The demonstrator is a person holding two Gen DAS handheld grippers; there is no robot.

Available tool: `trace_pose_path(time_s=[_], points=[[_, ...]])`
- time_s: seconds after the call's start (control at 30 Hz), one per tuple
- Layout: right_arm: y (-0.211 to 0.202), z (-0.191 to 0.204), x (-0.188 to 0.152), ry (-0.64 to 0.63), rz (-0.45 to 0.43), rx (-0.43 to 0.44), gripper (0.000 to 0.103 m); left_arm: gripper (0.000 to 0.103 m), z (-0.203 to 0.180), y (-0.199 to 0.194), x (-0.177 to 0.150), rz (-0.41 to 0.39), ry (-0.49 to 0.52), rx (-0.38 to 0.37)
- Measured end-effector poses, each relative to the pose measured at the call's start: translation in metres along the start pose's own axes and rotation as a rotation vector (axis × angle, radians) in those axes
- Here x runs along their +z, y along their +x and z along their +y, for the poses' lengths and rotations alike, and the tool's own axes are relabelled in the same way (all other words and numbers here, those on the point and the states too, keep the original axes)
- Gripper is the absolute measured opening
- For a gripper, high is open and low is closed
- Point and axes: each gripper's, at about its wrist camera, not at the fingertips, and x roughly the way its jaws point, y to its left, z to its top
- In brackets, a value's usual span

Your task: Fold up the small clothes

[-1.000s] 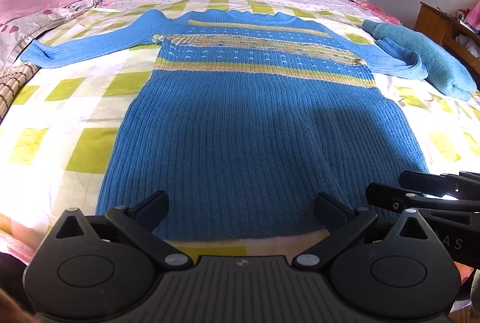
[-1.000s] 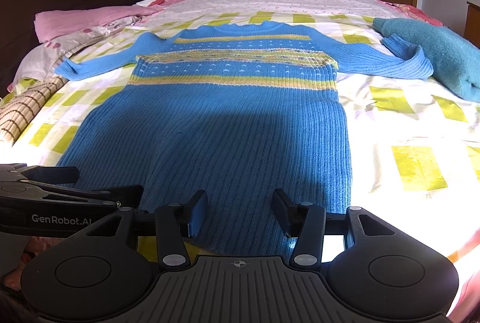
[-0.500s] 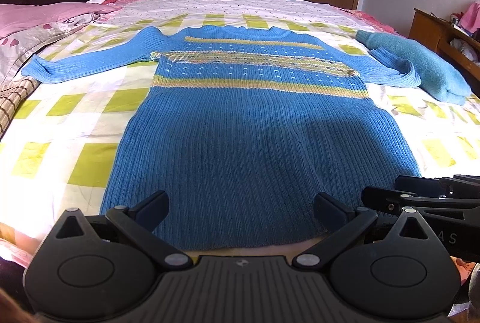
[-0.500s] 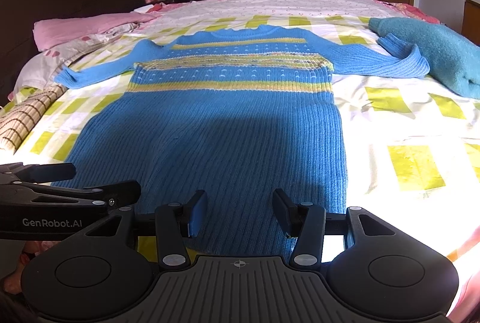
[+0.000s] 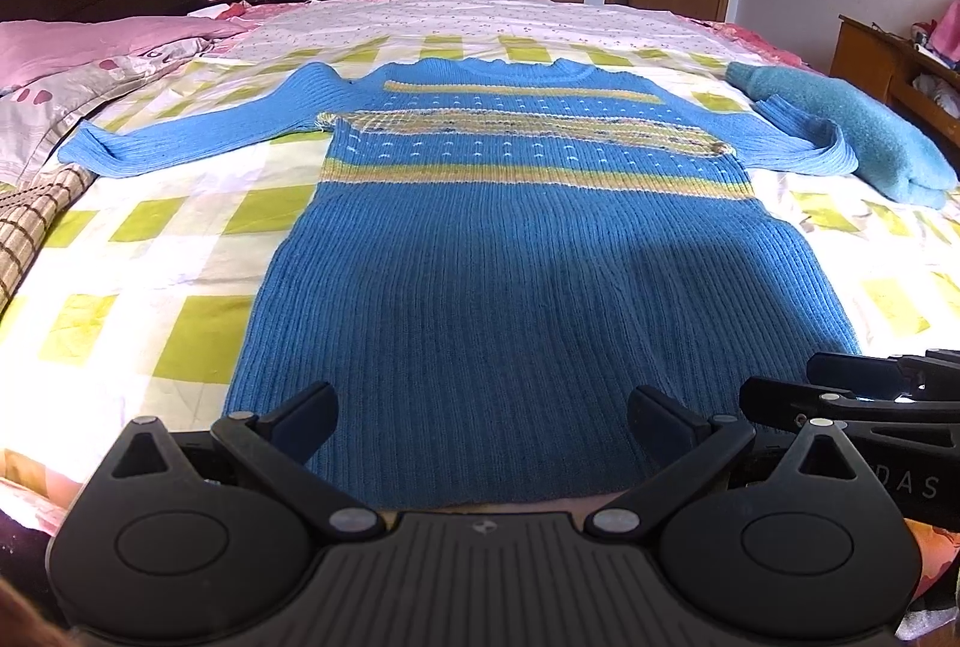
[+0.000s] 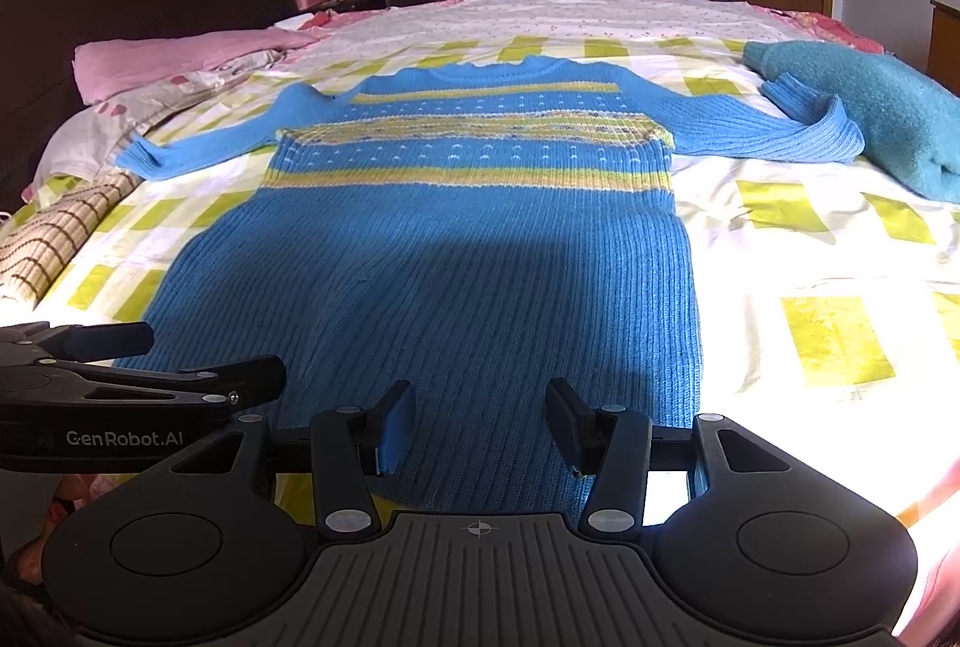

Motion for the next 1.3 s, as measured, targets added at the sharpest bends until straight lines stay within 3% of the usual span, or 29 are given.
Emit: trace_pose_path(time_s=[1.3], points=[[-0.0002, -0.0024, 0.0002, 0.013, 0.000, 0.003, 0.048, 0.103, -0.0024, 0.0011, 0.0003, 0.007, 0.010, -0.003]])
